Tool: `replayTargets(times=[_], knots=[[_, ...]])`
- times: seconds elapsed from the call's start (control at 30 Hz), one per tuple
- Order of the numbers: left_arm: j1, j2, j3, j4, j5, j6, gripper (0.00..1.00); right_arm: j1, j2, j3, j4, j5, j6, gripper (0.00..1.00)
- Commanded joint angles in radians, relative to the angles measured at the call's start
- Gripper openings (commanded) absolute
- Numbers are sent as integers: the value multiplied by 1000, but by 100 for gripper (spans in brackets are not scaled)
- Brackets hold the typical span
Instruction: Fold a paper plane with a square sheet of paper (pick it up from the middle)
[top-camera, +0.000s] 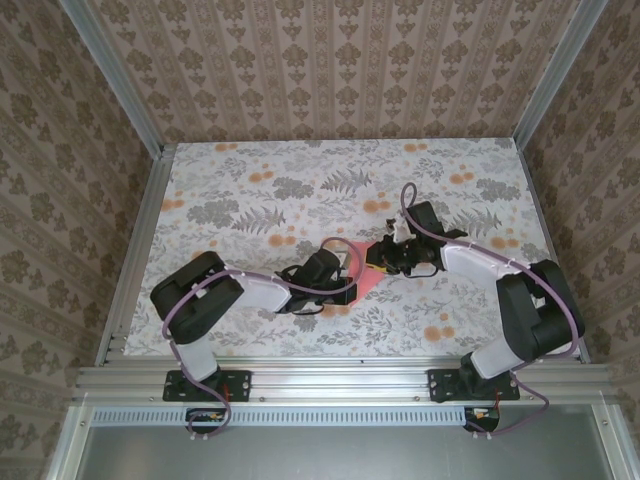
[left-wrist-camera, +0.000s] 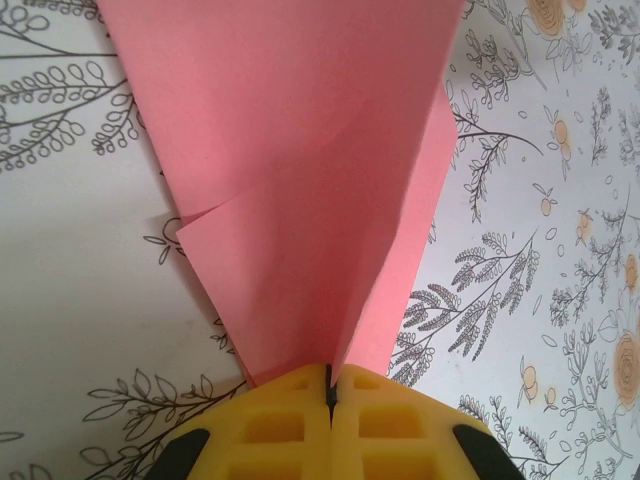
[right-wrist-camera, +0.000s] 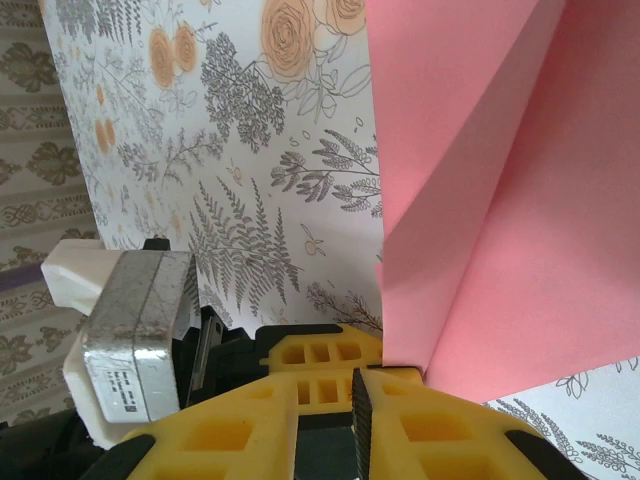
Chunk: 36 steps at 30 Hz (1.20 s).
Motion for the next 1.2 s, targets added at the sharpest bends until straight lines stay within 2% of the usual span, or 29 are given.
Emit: replayTargets(times=[0.0, 0.17, 0.4, 0.97, 1.17], knots=[[19, 48, -36, -19, 32, -35, 0, 2, 36, 6, 10, -50, -27, 23], [40, 47, -72, 40, 49, -69, 0, 5, 59, 8, -5, -36, -41, 20], [53, 62, -92, 56, 60, -99, 0, 6, 97, 24, 28, -46, -26, 11], [56, 67, -100, 25, 31, -156, 0, 28, 269, 93, 93, -102, -15, 10], [58, 20, -89, -11, 6, -141, 12, 28, 297, 93, 113, -122, -17, 10]])
